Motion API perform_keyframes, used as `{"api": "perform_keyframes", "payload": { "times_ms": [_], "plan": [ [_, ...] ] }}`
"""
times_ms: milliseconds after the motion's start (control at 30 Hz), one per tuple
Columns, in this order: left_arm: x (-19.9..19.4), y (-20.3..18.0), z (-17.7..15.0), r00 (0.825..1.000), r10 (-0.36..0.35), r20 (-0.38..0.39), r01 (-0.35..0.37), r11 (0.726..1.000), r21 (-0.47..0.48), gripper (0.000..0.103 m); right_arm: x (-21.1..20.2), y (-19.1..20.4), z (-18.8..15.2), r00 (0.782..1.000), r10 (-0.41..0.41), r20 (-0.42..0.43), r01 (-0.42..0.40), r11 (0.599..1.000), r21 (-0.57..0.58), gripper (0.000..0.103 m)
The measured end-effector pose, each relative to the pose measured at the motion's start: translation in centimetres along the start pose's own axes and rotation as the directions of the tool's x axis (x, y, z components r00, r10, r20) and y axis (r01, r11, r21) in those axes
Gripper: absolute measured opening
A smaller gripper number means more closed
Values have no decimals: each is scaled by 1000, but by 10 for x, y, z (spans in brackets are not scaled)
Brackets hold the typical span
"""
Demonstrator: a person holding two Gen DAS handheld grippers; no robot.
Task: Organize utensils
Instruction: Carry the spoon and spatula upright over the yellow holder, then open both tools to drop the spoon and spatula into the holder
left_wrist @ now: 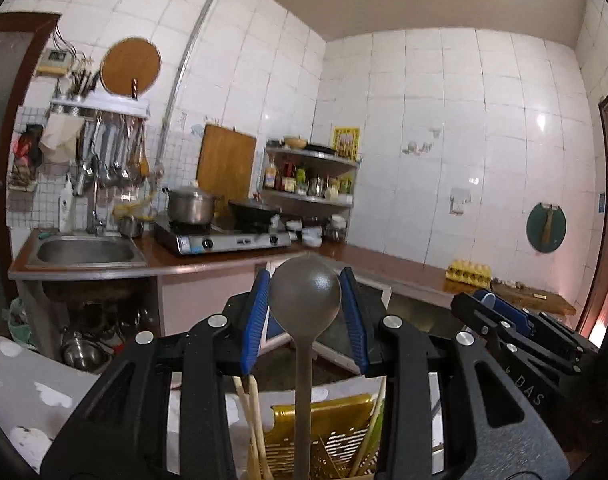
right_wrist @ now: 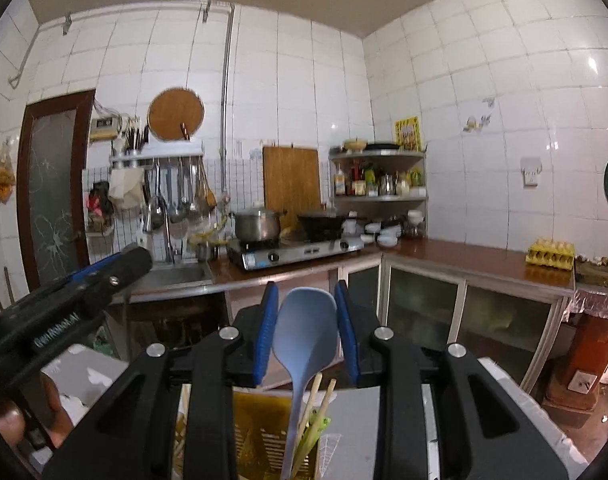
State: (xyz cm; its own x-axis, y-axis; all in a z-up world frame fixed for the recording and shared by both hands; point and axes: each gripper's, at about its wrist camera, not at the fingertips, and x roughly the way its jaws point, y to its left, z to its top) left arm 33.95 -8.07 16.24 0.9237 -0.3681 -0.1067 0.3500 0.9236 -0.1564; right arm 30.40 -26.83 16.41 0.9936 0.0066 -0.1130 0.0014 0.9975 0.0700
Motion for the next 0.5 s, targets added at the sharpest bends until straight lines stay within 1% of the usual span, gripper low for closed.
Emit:
{"api": "perform_keyframes", "payload": {
  "times_ms": [67,233,333,400,433,467,500],
  "plan": [
    [13,3,-20,999,-9,-34,9,1000,-4,35,10,-1,-13,1000,1,-30,-1,1000,1,29],
    [20,11,-57,995,3,-97,-2,1000,10,35,25,-4,-42,996,4,-91,-5,1000,-14,29],
    [23,18,-69,990,22,-137,-22,1000,3,35,31,-4,-53,993,0,-122,-3,1000,-29,29],
    [22,21,-72,986,44,-160,-44,999,4,40,35,-5,-57,988,-5,-157,0,1000,-31,31],
    [17,24,-69,984,56,-167,-56,998,5,50,34,-6,-58,987,-13,-162,8,1000,-28,34],
    [14,26,-66,984,66,-163,-66,998,7,61,31,-7,-58,986,-18,-164,14,1000,-26,48],
    [5,27,-61,985,83,-153,-82,997,15,64,29,-9,-56,986,-27,-166,23,999,-22,58]
  ]
}}
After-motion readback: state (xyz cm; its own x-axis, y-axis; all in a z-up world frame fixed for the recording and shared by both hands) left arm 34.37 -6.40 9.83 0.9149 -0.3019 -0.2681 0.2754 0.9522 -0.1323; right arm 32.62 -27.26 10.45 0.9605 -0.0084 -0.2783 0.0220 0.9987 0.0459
